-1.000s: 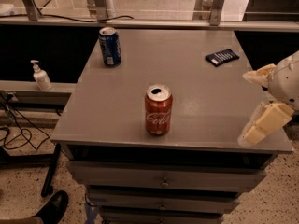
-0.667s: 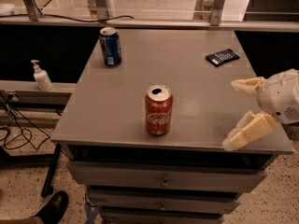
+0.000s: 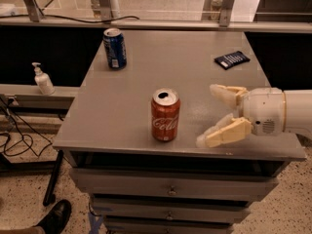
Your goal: Move coke can near rxbar blueberry
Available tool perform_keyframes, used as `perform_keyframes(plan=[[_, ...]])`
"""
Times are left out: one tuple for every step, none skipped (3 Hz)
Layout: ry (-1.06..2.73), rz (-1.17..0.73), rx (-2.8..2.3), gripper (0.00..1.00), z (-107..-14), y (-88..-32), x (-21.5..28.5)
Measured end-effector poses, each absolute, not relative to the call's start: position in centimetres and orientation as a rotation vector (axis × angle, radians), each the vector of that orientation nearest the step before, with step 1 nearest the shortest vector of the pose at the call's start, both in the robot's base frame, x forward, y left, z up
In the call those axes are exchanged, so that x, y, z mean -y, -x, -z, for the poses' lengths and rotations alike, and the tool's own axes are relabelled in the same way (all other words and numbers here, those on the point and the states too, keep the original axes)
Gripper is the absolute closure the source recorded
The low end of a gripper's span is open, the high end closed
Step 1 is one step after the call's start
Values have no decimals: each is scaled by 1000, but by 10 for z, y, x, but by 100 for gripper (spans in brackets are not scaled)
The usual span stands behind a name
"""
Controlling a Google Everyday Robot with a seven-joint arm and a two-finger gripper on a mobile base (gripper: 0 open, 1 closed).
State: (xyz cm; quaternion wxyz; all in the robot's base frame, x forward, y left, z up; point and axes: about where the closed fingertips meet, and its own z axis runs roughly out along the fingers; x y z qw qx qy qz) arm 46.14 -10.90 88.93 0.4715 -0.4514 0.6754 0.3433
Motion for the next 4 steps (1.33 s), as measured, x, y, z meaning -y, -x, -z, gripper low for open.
perform_keyframes(plan=[[1006, -969, -1513, 0, -906, -467, 74], [1007, -1004, -1387, 0, -915, -466, 47], [1090, -995, -1279, 0, -915, -457, 23], [1102, -986, -1263, 0, -916, -456, 20]])
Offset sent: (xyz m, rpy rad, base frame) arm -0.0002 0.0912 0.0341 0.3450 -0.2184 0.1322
